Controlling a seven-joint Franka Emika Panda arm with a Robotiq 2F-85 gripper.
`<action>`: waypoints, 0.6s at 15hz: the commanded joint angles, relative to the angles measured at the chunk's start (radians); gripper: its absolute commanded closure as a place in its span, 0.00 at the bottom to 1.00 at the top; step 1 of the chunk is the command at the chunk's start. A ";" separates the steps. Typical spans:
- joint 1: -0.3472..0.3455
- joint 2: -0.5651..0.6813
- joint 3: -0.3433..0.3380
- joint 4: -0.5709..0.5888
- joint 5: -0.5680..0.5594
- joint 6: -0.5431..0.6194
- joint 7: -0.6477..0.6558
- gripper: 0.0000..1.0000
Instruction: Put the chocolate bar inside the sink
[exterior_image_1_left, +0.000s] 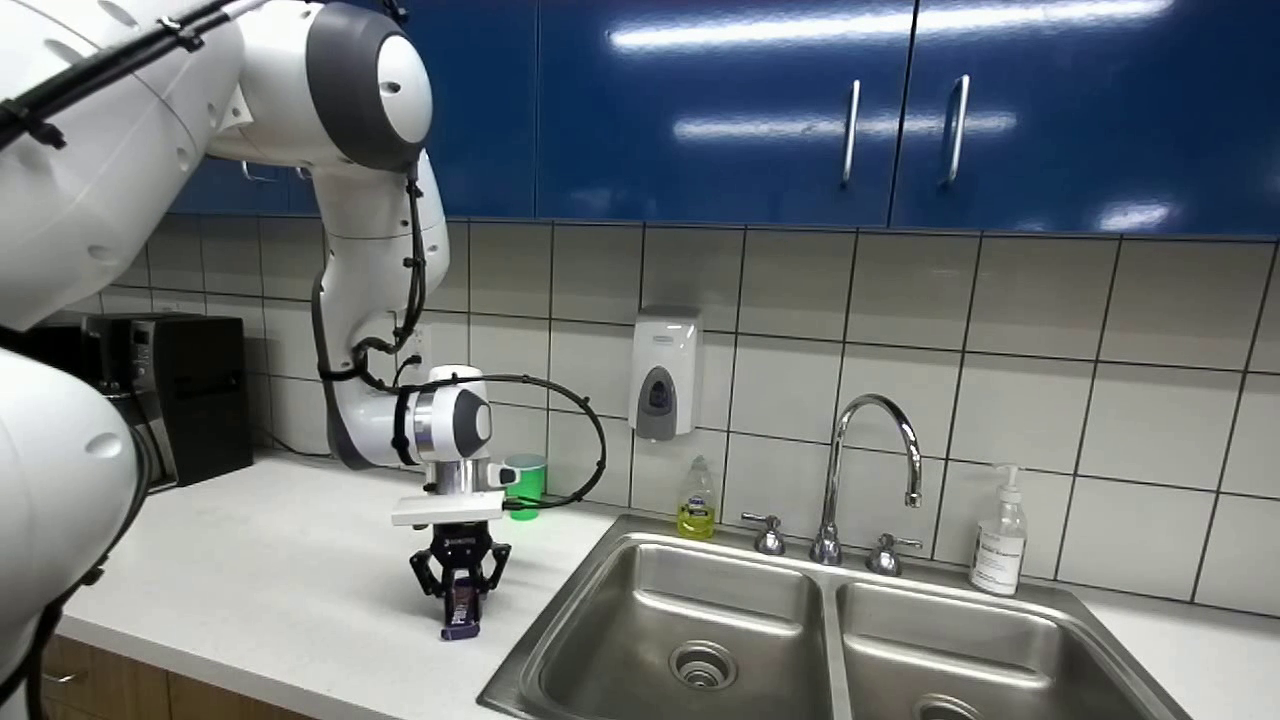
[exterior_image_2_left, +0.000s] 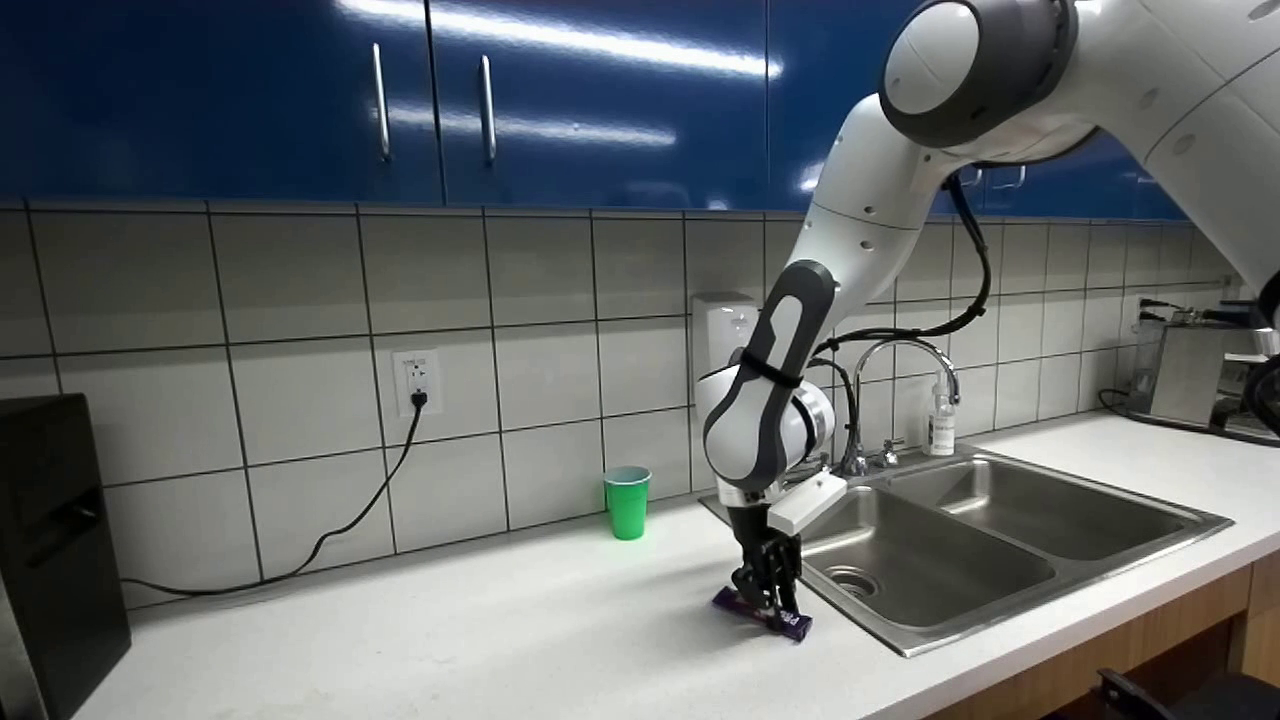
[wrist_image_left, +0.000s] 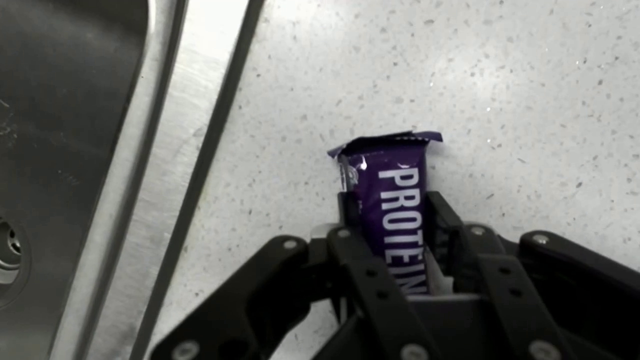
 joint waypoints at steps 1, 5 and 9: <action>0.009 0.015 -0.003 0.019 0.007 -0.015 0.000 0.88; 0.011 0.019 -0.004 0.020 0.007 -0.017 0.006 0.90; 0.026 -0.020 -0.016 0.007 -0.002 -0.022 0.038 0.90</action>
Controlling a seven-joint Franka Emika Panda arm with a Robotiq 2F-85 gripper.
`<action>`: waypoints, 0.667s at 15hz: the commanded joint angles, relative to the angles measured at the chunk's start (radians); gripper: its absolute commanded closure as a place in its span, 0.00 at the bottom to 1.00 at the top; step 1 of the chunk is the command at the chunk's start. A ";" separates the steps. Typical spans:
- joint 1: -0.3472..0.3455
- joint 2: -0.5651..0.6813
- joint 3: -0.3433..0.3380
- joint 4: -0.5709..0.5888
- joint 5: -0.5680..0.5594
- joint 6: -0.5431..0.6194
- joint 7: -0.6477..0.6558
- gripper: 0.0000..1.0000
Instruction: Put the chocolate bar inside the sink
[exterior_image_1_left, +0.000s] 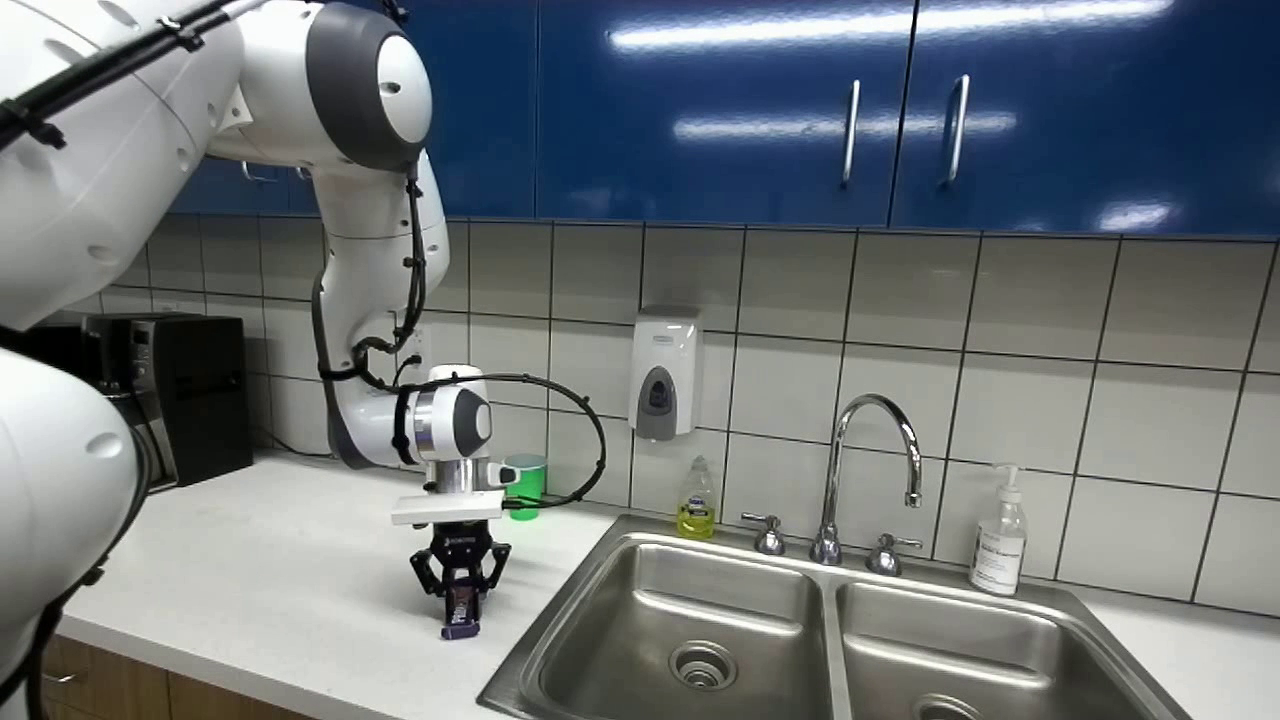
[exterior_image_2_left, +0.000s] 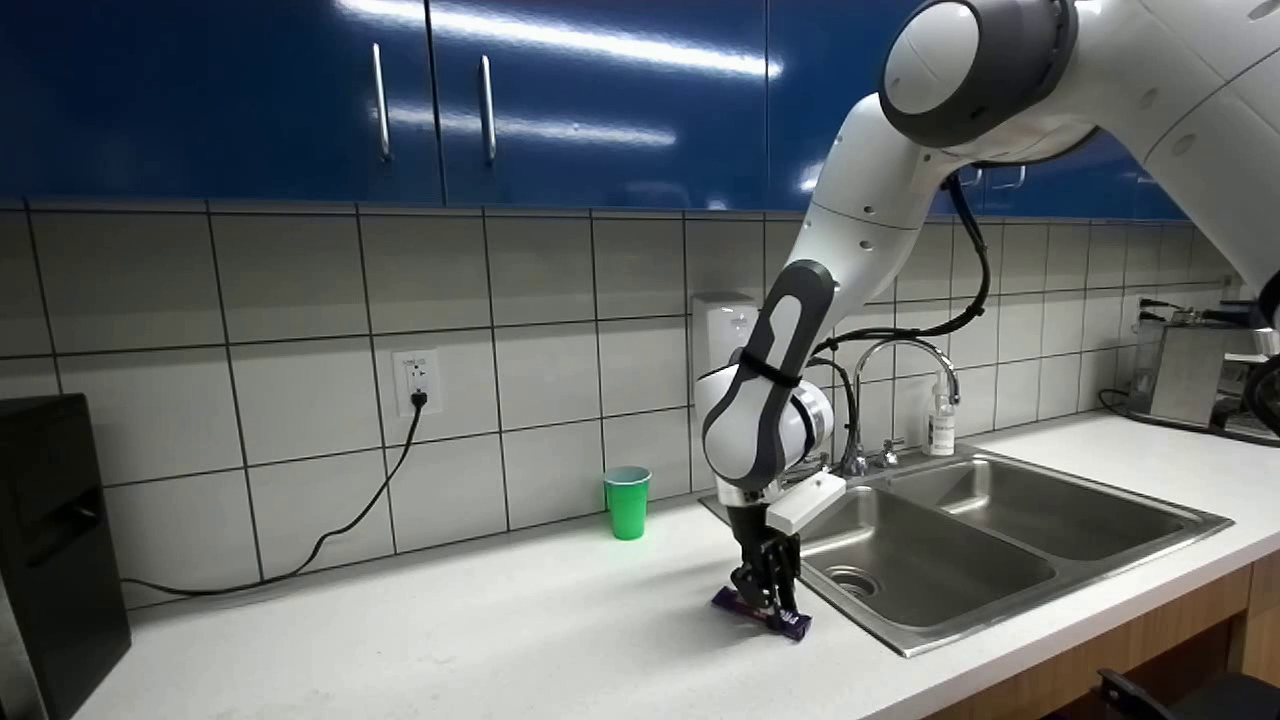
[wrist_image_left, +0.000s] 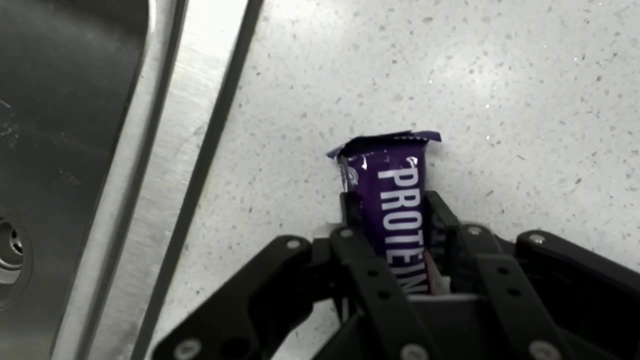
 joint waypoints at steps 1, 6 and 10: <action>0.030 -0.030 -0.019 -0.002 -0.006 -0.017 0.041 0.90; 0.059 -0.106 -0.039 -0.044 -0.020 -0.006 0.095 0.90; 0.069 -0.157 -0.047 -0.080 -0.023 0.003 0.126 0.90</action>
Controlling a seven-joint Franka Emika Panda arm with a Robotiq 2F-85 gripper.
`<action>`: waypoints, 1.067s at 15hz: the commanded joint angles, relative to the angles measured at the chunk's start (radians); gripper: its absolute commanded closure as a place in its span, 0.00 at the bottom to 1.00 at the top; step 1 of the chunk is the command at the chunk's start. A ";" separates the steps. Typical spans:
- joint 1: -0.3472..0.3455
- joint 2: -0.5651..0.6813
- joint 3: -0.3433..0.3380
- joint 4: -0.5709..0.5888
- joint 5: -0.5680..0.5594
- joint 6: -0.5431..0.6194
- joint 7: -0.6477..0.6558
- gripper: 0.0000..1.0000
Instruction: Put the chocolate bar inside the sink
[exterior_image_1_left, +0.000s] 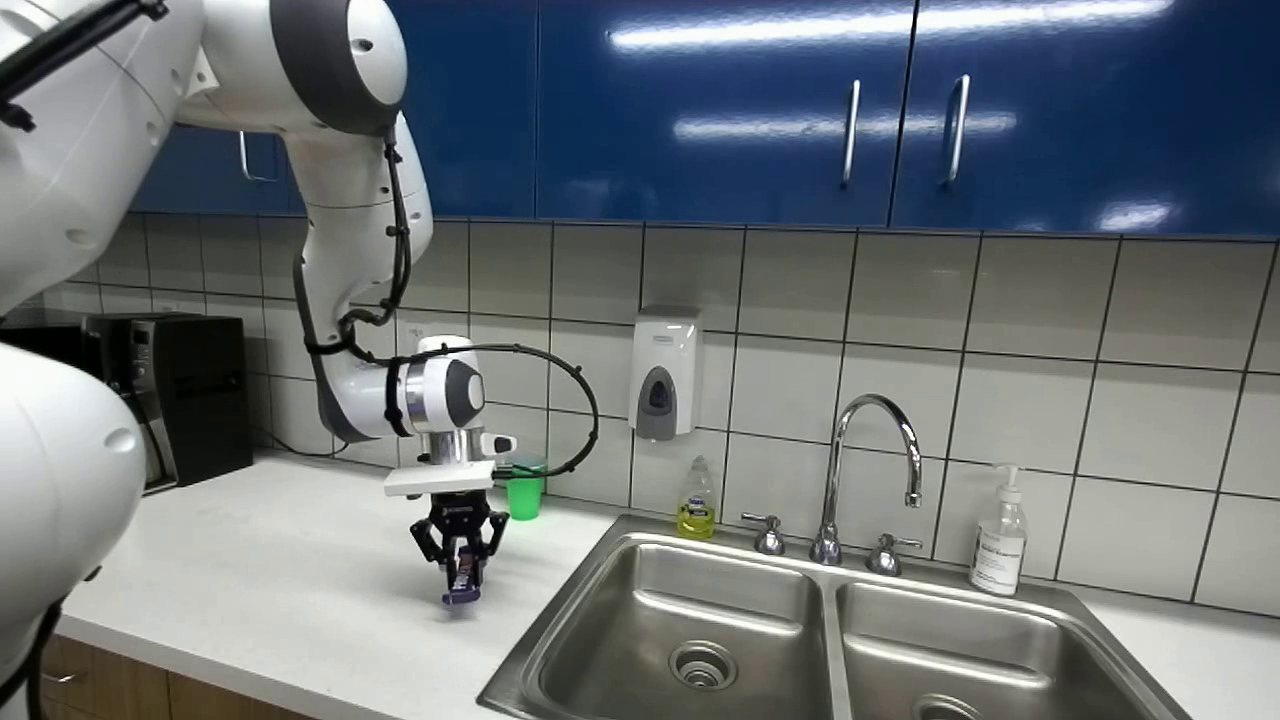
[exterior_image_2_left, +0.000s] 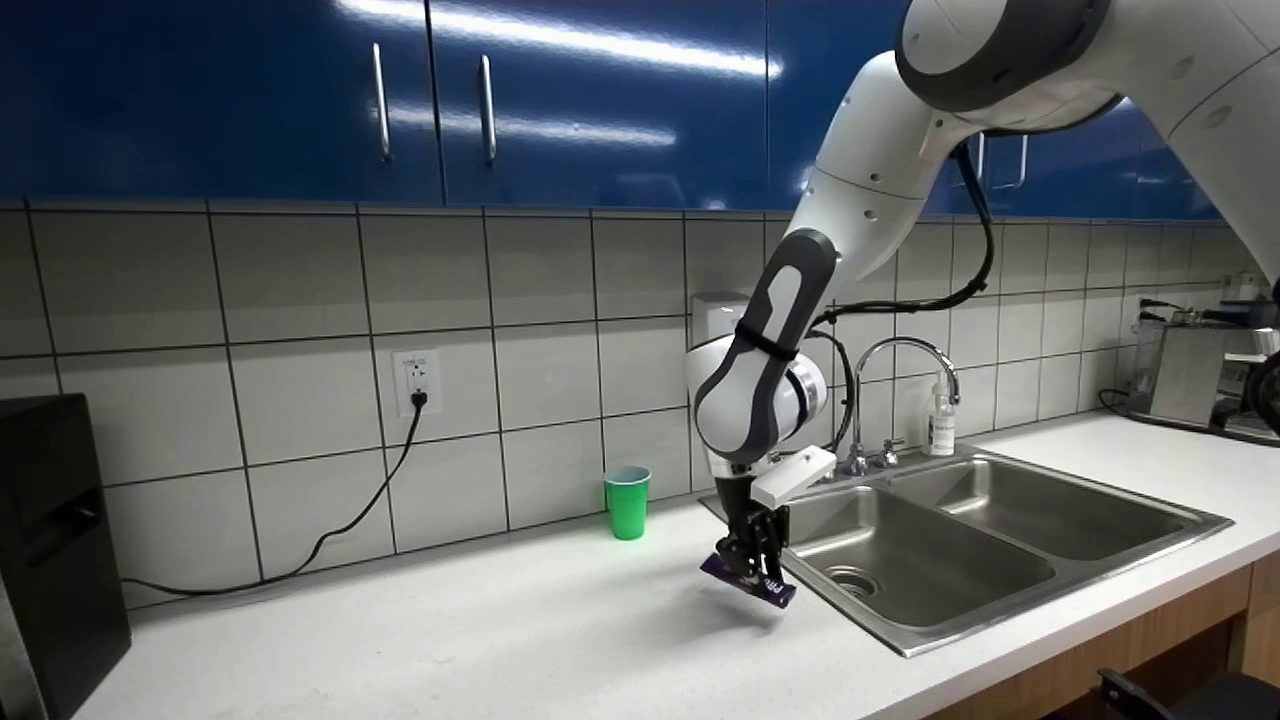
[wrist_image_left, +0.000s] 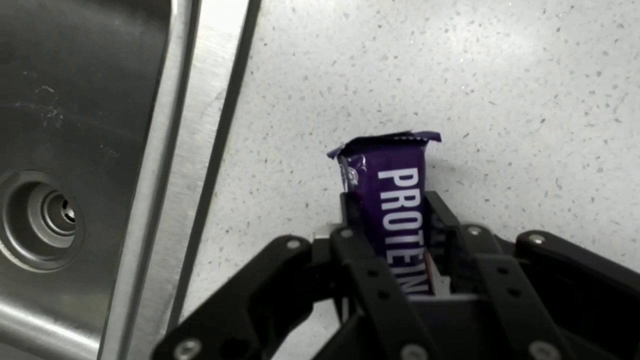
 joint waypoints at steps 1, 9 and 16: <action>0.020 -0.083 -0.019 -0.070 -0.025 0.004 0.058 0.90; 0.002 -0.210 -0.061 -0.195 -0.042 0.038 0.139 0.90; -0.049 -0.297 -0.131 -0.306 -0.044 0.079 0.187 0.90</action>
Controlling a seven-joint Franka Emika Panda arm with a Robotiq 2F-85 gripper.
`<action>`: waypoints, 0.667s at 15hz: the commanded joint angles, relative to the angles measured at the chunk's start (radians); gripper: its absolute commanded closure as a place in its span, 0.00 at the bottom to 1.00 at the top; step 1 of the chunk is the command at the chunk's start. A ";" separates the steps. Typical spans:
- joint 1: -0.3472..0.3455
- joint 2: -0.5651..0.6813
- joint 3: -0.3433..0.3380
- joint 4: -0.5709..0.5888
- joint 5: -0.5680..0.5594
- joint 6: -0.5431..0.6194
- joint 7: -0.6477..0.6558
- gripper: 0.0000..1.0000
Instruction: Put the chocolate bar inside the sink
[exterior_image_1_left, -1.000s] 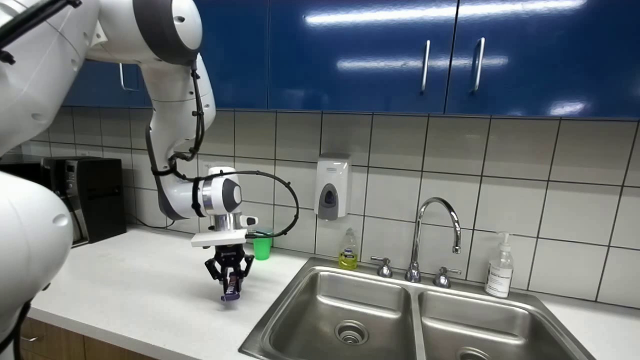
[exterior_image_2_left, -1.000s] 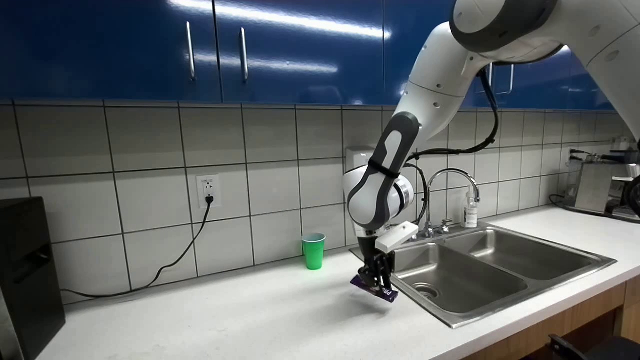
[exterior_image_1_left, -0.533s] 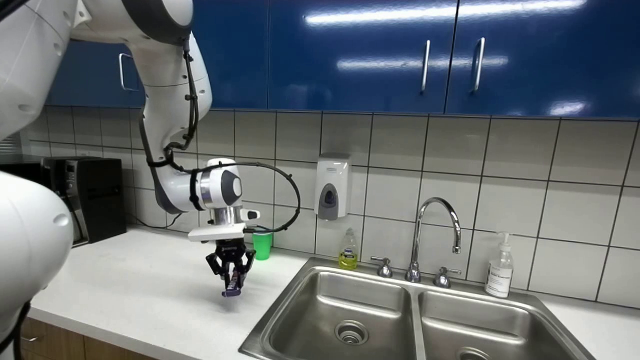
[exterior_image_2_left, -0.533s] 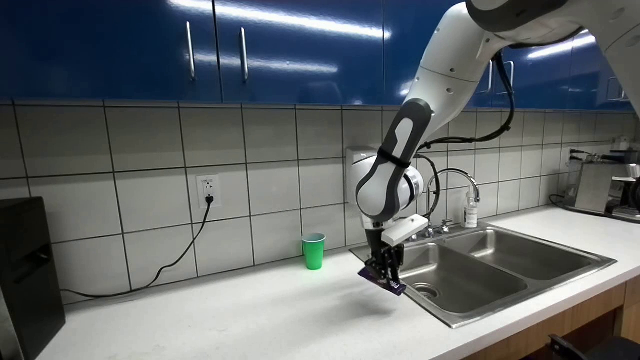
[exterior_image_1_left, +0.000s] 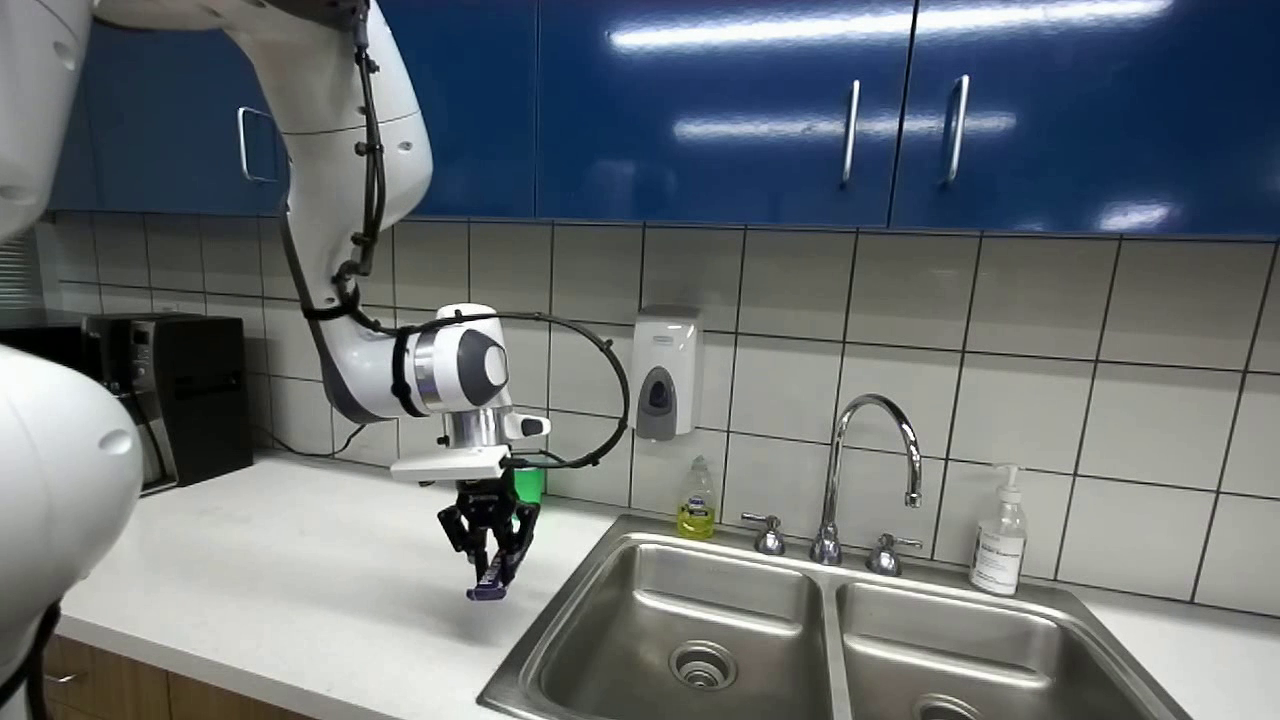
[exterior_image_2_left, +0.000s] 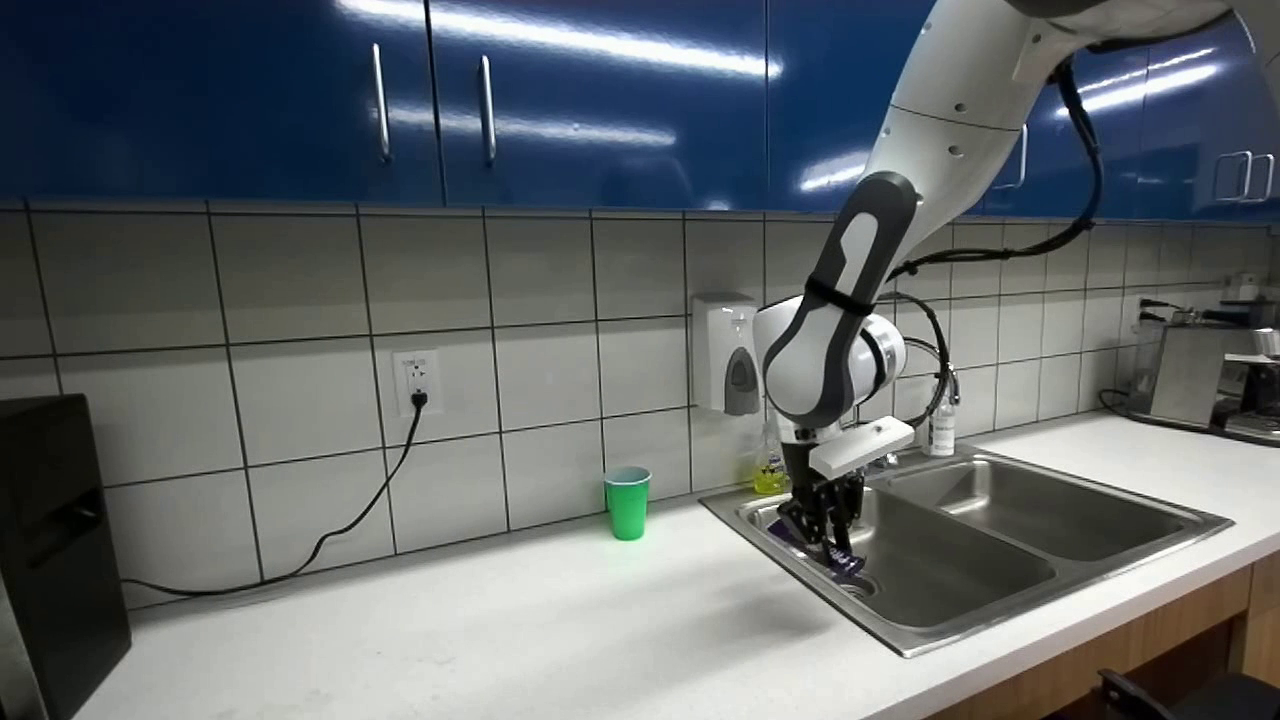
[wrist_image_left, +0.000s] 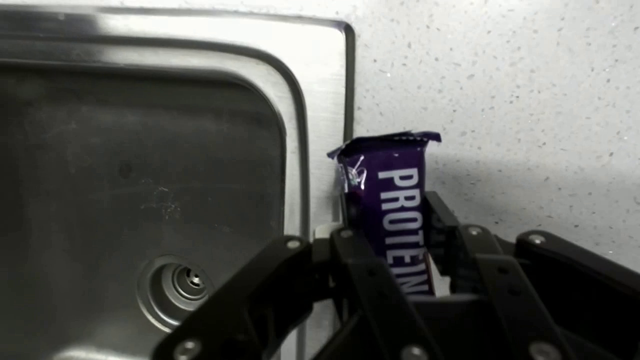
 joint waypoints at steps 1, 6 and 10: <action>-0.044 -0.076 -0.026 -0.081 -0.034 0.034 0.045 0.90; -0.116 -0.080 -0.066 -0.092 -0.023 0.048 0.008 0.90; -0.187 -0.046 -0.089 -0.045 -0.003 0.048 -0.052 0.90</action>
